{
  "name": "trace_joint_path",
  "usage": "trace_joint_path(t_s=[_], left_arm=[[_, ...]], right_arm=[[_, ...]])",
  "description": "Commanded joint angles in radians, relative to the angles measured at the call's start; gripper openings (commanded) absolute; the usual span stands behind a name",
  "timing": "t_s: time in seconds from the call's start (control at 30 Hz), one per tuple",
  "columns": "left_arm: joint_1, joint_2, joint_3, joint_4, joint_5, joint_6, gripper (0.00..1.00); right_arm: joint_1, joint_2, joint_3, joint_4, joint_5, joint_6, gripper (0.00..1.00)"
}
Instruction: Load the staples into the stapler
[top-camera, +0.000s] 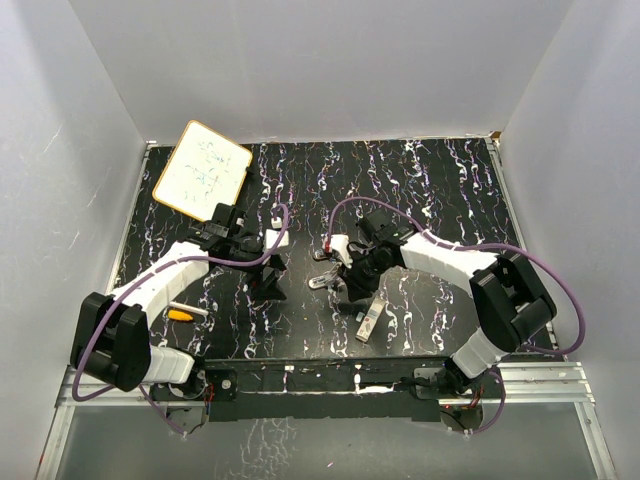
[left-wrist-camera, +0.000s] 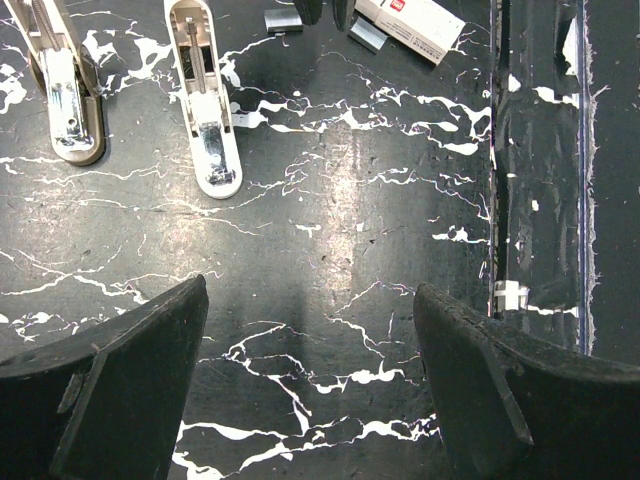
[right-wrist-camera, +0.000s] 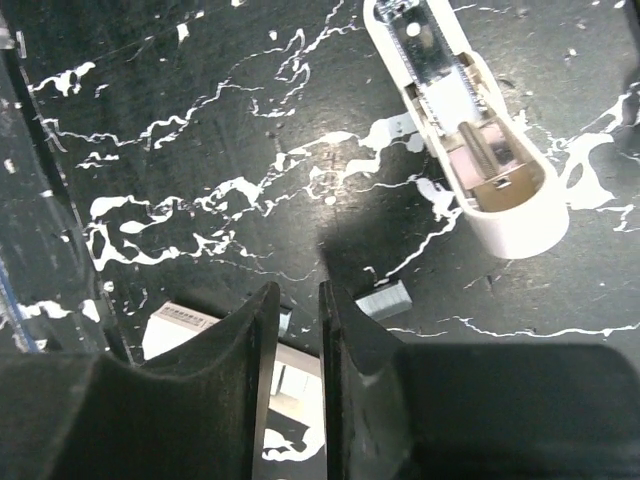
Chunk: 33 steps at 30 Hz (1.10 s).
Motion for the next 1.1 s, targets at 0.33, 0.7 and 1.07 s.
trace_joint_path(t_s=[0.33, 0.7, 1.07], left_arm=[[0.011, -0.028, 0.019, -0.021, 0.048, 0.014, 0.83], [0.011, -0.031, 0.033, -0.025, 0.032, 0.010, 0.82], [0.011, -0.028, 0.035, -0.015, 0.026, 0.005, 0.83]], right_arm=[[0.007, -0.231, -0.187, 0.281, 0.273, 0.144, 0.52], [0.076, -0.189, -0.211, 0.349, 0.411, 0.249, 0.62], [0.134, -0.139, -0.216, 0.365, 0.516, 0.263, 0.65]])
